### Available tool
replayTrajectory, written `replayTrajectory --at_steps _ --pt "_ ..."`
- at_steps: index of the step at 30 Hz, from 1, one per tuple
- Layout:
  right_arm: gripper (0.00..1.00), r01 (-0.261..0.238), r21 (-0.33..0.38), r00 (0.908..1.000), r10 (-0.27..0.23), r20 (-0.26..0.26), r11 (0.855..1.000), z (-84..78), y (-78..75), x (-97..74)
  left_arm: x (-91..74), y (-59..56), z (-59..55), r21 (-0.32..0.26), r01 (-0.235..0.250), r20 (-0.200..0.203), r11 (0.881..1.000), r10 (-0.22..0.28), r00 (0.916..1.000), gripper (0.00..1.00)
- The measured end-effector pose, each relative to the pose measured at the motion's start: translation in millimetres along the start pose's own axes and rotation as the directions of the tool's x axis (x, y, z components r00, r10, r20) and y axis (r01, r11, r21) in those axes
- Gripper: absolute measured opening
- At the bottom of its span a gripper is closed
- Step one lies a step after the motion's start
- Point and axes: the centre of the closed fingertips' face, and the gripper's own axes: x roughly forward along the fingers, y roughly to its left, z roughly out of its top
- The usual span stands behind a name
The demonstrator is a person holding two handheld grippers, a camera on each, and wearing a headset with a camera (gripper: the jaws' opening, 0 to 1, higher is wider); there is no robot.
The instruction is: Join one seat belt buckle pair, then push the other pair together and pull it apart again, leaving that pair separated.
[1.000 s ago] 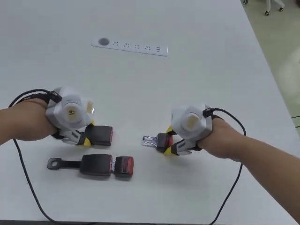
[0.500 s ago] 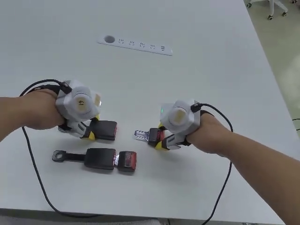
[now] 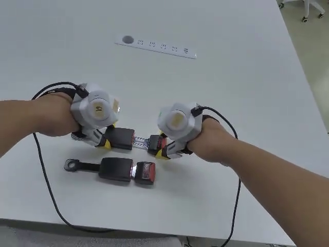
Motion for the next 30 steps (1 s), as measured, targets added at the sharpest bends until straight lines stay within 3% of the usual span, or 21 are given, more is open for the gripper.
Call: replayTrajectory --at_steps 9,30 --pt "0.31 -0.006 -0.017 0.9991 0.006 0.041 1.000 10.6 -2.0 0.2 0.0 0.1 0.5 0.008 0.005 -0.002 1.000 -0.005 1.0000 0.32" --pt "0.29 -0.018 -0.027 0.9995 0.019 0.026 0.999 23.0 -4.2 8.1 2.2 3.8 -0.9 0.026 0.016 0.012 1.000 -0.017 0.9998 0.30"
